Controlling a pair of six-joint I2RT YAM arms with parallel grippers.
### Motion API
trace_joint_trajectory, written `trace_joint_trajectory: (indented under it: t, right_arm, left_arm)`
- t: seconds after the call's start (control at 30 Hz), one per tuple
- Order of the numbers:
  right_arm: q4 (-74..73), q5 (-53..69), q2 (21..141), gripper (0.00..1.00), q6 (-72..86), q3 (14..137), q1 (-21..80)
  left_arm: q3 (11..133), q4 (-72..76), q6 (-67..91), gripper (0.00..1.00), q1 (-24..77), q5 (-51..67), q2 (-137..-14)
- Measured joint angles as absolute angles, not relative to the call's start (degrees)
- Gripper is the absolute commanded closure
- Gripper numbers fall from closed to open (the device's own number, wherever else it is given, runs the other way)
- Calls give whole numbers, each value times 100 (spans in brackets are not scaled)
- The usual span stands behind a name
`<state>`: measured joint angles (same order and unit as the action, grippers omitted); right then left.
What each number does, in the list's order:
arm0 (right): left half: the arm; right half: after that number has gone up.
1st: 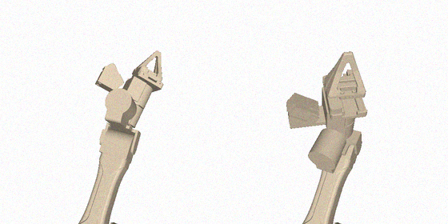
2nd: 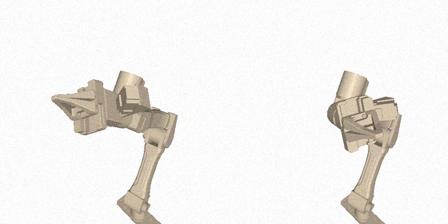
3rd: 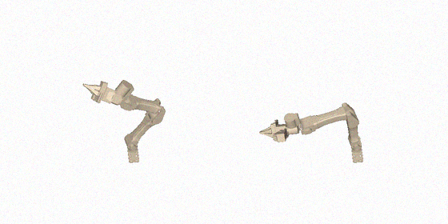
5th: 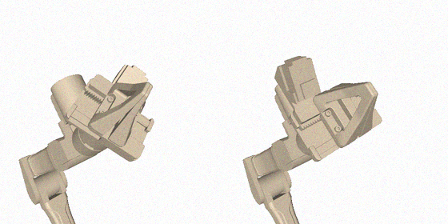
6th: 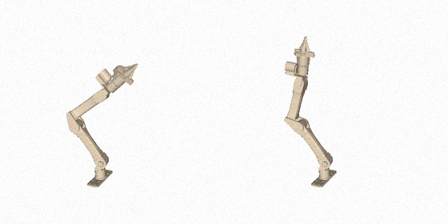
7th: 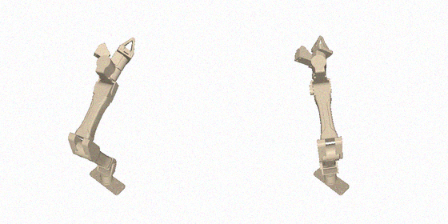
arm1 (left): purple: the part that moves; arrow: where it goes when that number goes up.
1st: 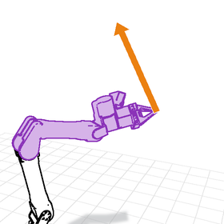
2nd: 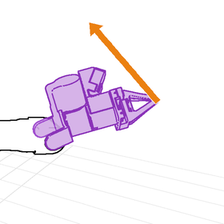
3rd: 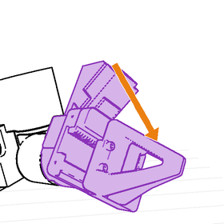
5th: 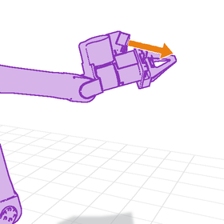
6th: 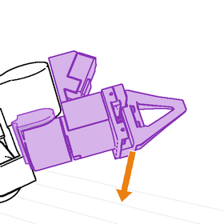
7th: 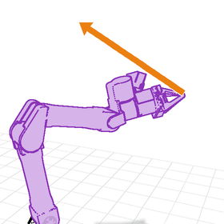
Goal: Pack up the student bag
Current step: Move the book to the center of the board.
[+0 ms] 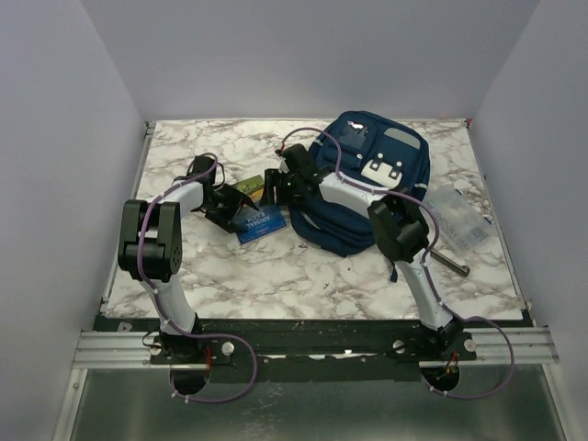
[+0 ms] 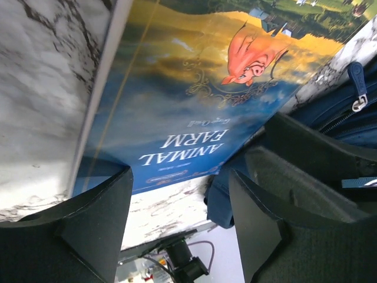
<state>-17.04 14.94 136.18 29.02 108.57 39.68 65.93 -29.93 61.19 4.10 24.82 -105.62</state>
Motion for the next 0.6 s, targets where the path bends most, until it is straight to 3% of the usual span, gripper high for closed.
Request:
trace_joint_trajectory:
  t: [0.43, 0.6]
  right_arm:
    - [443, 2825, 11867, 40, 4727, 7843, 4025]
    - [239, 2569, 11327, 40, 4657, 7236, 4182]
  left_arm:
    - [6007, -2821, 6318, 32, 731, 3026, -10335]
    - [5402, -2517, 6318, 30, 954, 3017, -9856]
